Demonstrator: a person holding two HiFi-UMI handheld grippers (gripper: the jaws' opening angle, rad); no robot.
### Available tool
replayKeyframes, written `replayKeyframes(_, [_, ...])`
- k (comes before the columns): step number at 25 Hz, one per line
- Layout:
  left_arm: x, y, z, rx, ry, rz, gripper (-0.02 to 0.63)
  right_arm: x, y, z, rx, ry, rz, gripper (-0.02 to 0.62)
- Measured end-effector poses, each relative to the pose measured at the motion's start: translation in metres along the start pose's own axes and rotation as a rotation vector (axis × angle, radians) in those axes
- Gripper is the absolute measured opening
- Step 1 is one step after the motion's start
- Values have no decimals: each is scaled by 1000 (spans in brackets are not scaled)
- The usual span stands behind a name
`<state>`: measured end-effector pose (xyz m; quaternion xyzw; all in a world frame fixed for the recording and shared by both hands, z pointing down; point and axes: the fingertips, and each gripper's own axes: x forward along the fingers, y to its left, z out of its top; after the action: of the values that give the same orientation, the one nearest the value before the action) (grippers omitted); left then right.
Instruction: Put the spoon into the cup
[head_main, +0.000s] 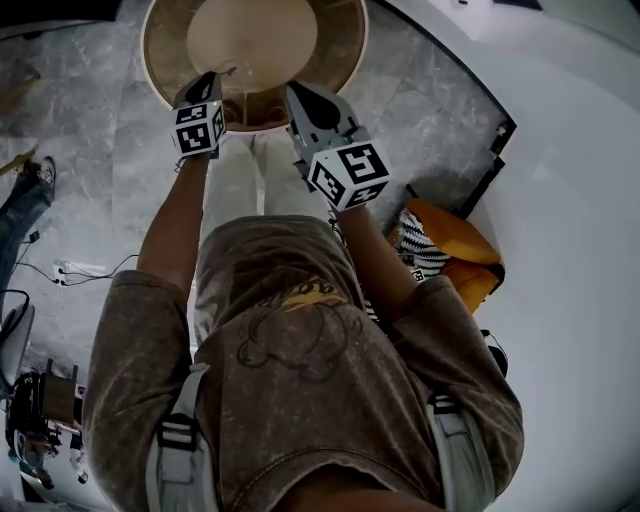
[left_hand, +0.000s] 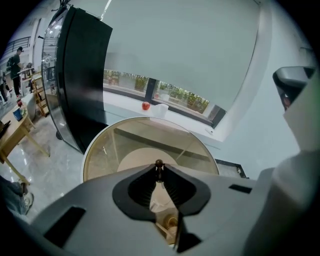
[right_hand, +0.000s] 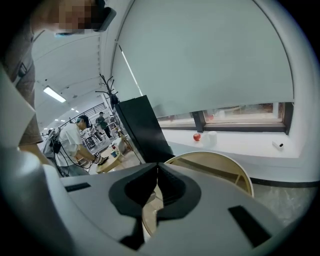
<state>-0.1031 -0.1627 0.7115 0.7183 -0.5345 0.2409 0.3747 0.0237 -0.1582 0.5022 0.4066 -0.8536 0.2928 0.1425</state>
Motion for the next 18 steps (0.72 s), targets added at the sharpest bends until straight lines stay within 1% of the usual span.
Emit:
replayKeyframes(11, [28,11,-27,-15,45,0,58,9,-4,-12,17,35,5,20])
replayKeyframes(18, [35,16,-29,-23,28,-7,60,11,-7,-19,23,48,2,20])
